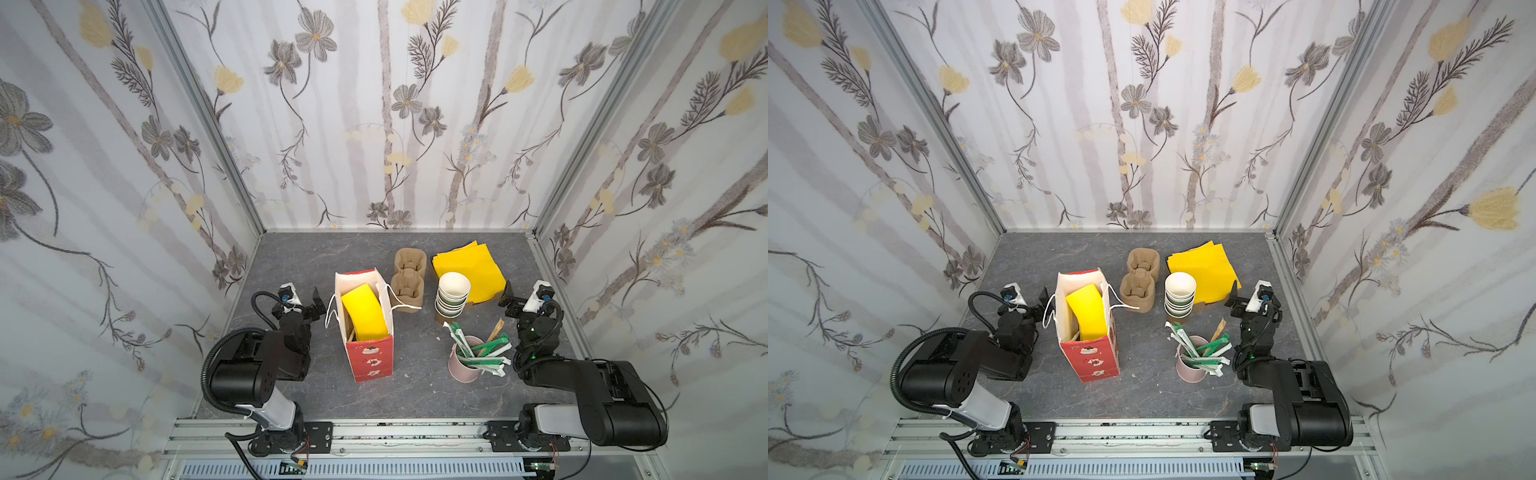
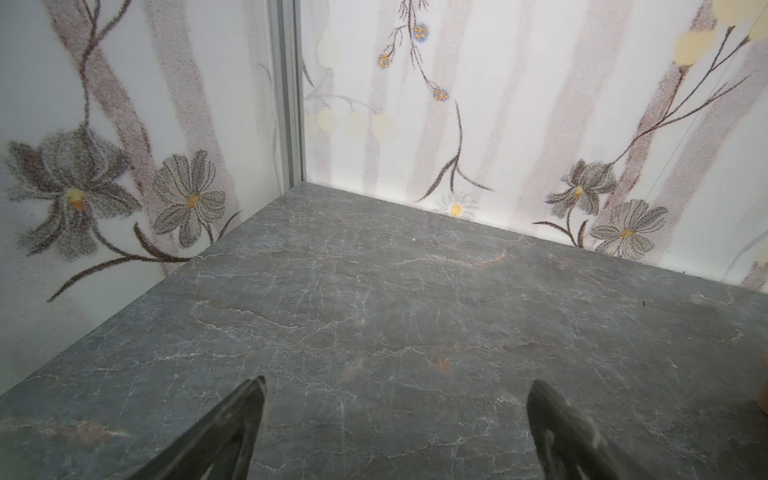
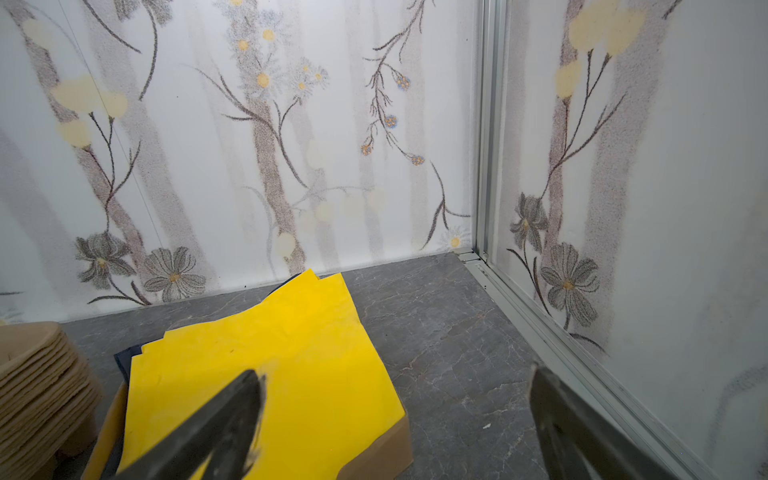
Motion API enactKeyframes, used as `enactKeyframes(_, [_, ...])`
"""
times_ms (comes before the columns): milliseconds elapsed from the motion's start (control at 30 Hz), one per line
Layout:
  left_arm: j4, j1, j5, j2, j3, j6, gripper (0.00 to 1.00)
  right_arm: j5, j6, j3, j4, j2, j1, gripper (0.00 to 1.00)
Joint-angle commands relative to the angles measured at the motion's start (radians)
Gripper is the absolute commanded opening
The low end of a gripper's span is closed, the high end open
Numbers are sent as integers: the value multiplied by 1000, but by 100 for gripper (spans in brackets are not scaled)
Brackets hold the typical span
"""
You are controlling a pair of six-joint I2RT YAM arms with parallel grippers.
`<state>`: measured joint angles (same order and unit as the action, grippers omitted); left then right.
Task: Pack the takeout coffee
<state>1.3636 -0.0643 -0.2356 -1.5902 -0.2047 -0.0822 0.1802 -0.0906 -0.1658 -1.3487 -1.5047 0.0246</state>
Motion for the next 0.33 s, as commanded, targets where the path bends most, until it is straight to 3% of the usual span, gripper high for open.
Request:
enactKeyframes(0, [39, -14, -42, -4, -13, 31, 100, 42, 38, -19, 2, -6, 20, 100])
enactKeyframes(300, [29, -11, -30, -4, -15, 32, 100, 32, 41, -26, 13, -8, 21, 100])
